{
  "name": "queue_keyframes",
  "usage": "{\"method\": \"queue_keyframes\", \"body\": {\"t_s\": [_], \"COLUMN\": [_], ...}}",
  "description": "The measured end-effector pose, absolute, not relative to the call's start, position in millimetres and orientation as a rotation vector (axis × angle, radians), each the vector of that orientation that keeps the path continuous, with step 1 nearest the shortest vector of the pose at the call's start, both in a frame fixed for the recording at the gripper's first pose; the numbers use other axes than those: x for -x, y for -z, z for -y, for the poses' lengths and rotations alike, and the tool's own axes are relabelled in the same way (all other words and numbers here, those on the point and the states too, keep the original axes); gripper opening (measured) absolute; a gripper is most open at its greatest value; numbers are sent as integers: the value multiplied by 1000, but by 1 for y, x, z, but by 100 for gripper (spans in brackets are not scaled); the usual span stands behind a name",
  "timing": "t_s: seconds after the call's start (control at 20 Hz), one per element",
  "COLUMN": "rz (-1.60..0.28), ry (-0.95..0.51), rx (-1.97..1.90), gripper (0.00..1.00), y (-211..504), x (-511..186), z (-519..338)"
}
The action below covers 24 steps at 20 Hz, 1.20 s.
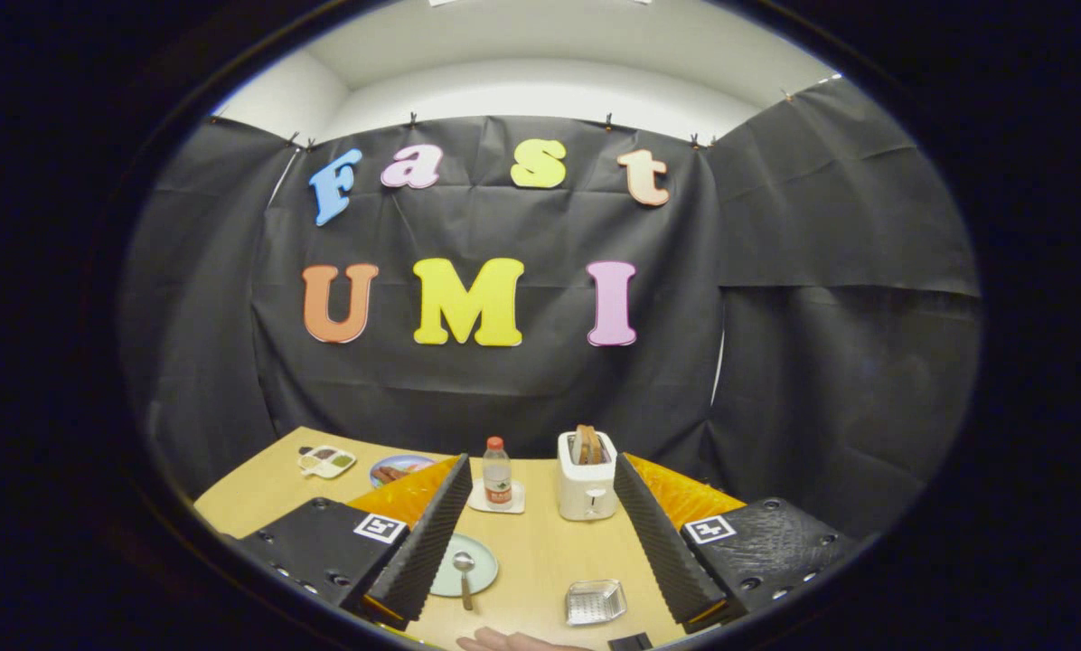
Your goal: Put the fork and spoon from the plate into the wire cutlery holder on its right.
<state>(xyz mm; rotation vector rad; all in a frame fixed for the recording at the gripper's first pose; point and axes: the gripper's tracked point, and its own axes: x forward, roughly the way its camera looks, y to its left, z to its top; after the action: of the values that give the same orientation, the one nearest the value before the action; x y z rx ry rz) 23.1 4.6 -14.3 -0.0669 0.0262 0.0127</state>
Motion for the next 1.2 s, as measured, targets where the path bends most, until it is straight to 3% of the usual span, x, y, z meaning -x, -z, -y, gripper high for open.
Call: {"method": "queue_keyframes", "body": {"t_s": [0.25, 0.9, 1.2], "rz": [-81, -528, -701], "ry": [-26, -157, -195], "rx": [80, 231, 216], "gripper": [96, 95, 90], "y": [44, 278, 344], "x": [-48, -133, -144], "z": [-17, -87, -114]}}
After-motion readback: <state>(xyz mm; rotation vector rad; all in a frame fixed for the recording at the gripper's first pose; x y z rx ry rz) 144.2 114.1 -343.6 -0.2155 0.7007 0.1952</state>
